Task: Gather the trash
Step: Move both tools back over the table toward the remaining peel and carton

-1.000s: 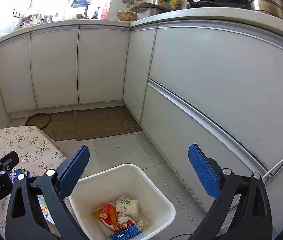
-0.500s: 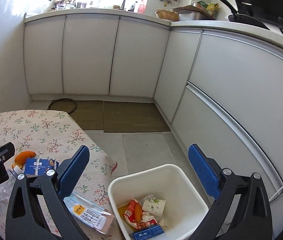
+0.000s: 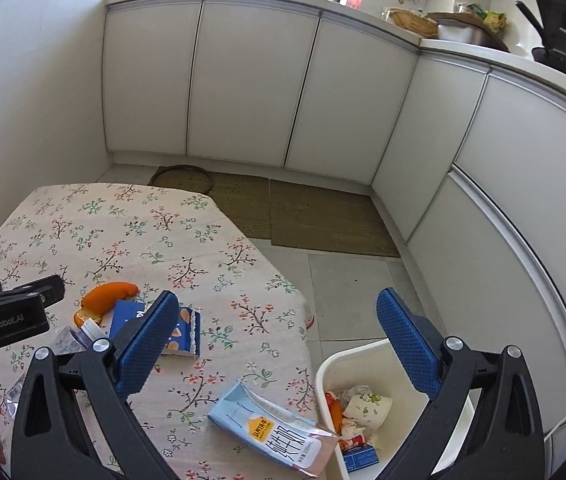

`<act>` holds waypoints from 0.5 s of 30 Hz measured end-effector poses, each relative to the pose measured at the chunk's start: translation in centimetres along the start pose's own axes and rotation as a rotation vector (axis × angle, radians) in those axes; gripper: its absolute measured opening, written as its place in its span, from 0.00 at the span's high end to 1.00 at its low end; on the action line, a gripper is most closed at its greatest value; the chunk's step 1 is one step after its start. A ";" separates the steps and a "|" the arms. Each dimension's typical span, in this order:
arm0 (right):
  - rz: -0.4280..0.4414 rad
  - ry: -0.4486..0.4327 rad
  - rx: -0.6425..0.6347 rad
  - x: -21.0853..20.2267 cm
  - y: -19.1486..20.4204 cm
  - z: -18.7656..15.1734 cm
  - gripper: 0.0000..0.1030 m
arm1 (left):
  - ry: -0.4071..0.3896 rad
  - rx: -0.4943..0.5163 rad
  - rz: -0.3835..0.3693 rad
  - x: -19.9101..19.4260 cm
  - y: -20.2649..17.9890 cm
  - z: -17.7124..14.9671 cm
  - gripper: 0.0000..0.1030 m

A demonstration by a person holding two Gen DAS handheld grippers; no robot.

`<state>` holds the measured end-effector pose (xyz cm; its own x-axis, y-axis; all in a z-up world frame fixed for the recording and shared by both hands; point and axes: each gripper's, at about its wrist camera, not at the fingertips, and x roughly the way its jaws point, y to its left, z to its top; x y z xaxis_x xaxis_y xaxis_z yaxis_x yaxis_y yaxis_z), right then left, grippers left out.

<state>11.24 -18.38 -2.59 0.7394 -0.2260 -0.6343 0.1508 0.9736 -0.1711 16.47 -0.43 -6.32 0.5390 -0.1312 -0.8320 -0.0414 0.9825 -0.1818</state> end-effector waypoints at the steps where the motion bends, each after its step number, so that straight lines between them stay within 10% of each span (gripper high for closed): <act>1: 0.009 0.013 0.000 0.3 0.2 0.0 0.07 | 0.034 0.004 -0.004 1.1 0.3 0.6 0.12; 15: 0.082 0.161 -0.136 4.5 2.6 0.1 0.07 | 0.261 0.152 -0.017 11.2 -1.2 3.1 0.41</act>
<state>14.98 -16.87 -5.81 0.6296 -0.1590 -0.7605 -0.0033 0.9783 -0.2073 25.17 -2.69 -13.74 0.3033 -0.1585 -0.9396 0.1029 0.9858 -0.1330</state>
